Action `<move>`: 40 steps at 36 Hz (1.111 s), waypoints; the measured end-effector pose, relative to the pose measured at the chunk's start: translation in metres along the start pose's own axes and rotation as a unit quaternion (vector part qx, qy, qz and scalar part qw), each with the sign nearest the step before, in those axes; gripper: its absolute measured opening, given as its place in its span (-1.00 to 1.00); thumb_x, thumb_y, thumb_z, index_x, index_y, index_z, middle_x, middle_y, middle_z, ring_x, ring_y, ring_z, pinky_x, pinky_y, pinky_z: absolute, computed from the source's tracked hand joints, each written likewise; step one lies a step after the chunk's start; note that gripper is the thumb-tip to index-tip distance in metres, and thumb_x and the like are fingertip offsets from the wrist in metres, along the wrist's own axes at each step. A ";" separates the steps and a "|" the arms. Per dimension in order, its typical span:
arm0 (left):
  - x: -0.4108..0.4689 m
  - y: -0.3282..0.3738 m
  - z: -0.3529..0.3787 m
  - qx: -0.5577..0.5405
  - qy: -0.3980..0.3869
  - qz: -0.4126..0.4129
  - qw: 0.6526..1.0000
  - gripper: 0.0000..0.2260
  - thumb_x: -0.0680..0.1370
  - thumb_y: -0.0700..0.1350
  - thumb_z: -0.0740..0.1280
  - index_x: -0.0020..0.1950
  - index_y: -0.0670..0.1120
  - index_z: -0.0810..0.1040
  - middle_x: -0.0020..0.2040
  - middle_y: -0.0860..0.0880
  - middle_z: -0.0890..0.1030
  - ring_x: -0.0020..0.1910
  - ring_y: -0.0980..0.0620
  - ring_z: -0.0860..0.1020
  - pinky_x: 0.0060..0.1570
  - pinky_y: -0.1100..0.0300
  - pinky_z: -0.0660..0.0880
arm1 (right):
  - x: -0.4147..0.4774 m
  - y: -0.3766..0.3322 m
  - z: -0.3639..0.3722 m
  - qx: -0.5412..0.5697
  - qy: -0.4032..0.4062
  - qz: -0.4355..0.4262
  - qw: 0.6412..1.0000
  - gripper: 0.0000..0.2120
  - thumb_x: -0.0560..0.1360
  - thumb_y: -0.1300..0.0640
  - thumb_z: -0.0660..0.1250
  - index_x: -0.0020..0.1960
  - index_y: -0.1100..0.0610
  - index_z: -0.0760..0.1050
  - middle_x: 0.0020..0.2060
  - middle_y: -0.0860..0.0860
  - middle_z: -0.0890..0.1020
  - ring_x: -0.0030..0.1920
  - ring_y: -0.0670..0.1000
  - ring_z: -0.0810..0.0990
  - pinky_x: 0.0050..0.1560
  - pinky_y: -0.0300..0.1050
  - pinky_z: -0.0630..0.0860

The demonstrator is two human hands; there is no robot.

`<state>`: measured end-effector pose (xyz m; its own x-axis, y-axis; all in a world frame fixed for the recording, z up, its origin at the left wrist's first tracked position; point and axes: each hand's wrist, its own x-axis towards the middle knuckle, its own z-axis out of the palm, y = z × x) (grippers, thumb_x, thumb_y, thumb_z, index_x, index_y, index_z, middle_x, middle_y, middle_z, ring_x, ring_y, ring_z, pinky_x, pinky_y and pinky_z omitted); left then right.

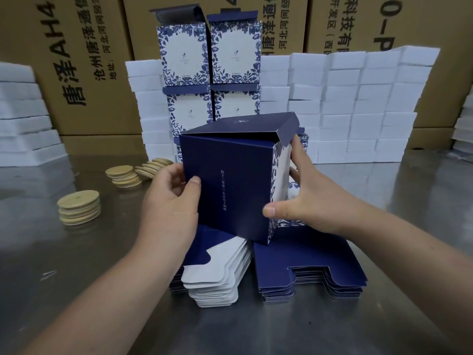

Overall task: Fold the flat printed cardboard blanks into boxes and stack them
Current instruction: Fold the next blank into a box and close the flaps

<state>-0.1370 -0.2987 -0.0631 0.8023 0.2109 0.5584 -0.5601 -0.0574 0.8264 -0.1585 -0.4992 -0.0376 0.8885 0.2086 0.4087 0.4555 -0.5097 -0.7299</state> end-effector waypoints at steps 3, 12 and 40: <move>0.000 -0.001 0.000 -0.001 -0.002 0.000 1.000 -0.83 0.57 -0.17 0.25 -0.04 0.13 0.49 -0.13 0.22 0.61 -0.20 0.39 0.55 -0.29 0.51 0.43 | 0.000 0.000 0.001 -0.001 0.005 -0.004 1.000 0.24 0.04 -0.22 0.48 0.45 -0.34 -0.31 0.30 -0.63 0.06 0.29 -0.57 0.09 0.32 -0.46 0.23; 0.002 -0.002 -0.002 0.008 -0.021 -0.017 1.000 -0.85 0.57 -0.14 0.26 0.05 0.10 0.54 -0.10 0.21 0.64 -0.15 0.34 0.57 -0.28 0.51 0.43 | 0.000 0.000 -0.002 0.008 0.036 0.038 0.999 0.33 0.00 -0.28 0.47 0.50 -0.18 -0.33 0.43 -0.41 0.09 0.40 -0.32 0.15 0.34 -0.35 0.22; 0.034 -0.060 -0.026 0.162 0.036 -0.205 0.965 -0.63 0.64 -0.17 0.06 -0.33 -0.13 0.46 -0.37 -0.01 0.46 -0.45 0.15 0.43 -0.61 0.49 0.25 | 0.050 0.008 -0.071 0.342 0.325 0.183 0.862 -0.36 0.39 -0.19 0.40 0.39 -0.06 0.27 0.19 -0.03 0.55 0.11 0.04 0.57 -0.04 0.09 0.57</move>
<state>-0.0816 -0.2633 -0.0961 0.9194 0.3479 0.1837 -0.0958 -0.2551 0.9622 -0.1146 -0.5521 0.0154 0.8617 -0.4877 0.1403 0.2753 0.2169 -0.9366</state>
